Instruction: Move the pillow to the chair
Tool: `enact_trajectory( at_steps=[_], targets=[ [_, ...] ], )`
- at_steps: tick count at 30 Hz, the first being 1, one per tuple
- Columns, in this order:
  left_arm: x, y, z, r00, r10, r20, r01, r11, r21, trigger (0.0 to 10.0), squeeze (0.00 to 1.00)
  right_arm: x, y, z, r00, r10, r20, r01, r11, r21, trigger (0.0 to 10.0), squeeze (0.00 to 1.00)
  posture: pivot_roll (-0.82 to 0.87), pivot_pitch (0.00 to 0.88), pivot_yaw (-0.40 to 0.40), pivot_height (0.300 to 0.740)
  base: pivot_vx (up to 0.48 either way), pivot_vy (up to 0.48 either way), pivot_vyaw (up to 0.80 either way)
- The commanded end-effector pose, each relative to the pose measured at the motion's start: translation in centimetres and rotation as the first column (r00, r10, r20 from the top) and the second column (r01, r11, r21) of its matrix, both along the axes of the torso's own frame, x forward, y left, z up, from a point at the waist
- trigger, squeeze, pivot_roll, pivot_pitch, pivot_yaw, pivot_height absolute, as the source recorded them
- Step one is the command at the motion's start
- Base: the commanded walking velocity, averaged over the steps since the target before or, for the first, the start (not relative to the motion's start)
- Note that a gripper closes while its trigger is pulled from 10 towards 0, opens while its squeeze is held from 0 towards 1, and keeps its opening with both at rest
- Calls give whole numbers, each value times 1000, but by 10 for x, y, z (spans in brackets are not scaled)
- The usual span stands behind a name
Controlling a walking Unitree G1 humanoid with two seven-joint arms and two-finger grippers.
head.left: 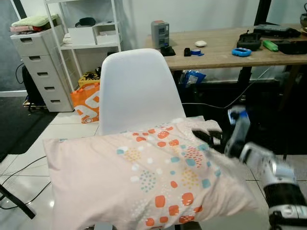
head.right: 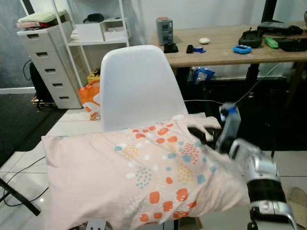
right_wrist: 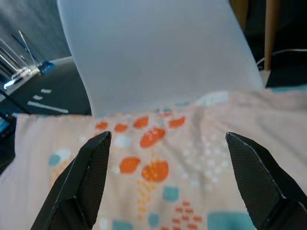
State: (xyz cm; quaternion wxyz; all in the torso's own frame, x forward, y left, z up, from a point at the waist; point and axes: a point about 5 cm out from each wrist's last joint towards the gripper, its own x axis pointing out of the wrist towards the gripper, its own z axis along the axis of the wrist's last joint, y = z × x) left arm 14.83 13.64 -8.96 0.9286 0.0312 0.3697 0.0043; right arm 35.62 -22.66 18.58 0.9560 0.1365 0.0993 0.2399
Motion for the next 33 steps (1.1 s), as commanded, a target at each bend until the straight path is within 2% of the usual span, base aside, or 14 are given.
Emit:
enact_trajectory(
  at_steps=[1, 3, 5, 6, 7, 8, 10, 13, 18, 33],
  targets=[
    [-41, -3, -18, 984, 3, -180, -5, 1000, -11, 10000, 0, 4, -7, -9, 997, -74, -37, 73, 997, -22, 10000, 0, -201, 74, 28, 520, 0, 0, 0],
    [-41, -3, -18, 984, 3, -180, -5, 1000, -12, 10000, 0, 7, -8, -8, 995, -97, -34, 96, 995, -33, 10000, 0, -201, 74, 28, 520, 0, 0, 0],
    [-41, -4, -18, 984, 4, -179, -6, 1000, -12, 10000, 0, 9, -3, -2, 997, -72, 18, 73, 997, -37, 10000, 0, -200, 72, 26, 520, 0, 0, 0],
    [-41, -4, -18, 984, 6, -178, -8, 1000, -12, 10000, 0, 8, 2, 5, 997, -27, 75, 28, 1000, -13, 10000, 0, -200, 72, 26, 520, 0, 0, 0],
    [-41, -4, -18, 984, 6, -178, -8, 1000, -12, 10000, 0, 8, 2, 5, 997, -27, 75, 28, 1000, -13, 10000, 0, -200, 72, 26, 520, 0, 0, 0],
    [-41, -4, -18, 984, 7, -178, -9, 1000, -12, 10000, 0, 7, 6, 10, 993, 3, 115, -3, 1000, 3, 10000, 0, -200, 72, 26, 520, 0, 0, 0],
    [-41, -3, -17, 985, 25, -170, -27, 1000, -6, 10000, 0, 4, 12, 25, 982, 36, 185, -50, 996, 71, 10000, 0, -200, 78, 30, 530, 0, 0, 0],
    [-41, -3, -17, 985, 34, -167, -36, 999, -3, 10000, 0, 4, 14, 29, 979, 40, 199, -59, 994, 88, 10000, 0, -200, 78, 30, 535, 0, 0, 0],
    [-43, 1, -18, 981, 78, -177, -68, 996, 57, 10000, 0, 4, 21, 32, 976, 57, 211, -79, 992, 97, 10000, 0, -195, 81, 33, 555, 0, 0, 0],
    [-44, 3, -17, 978, 128, -166, -123, 991, 43, 10000, 0, 7, 19, 24, 979, 20, 205, -38, 996, 84, 10000, 0, -192, 82, 40, 594, 0, 0, 0]
  ],
)
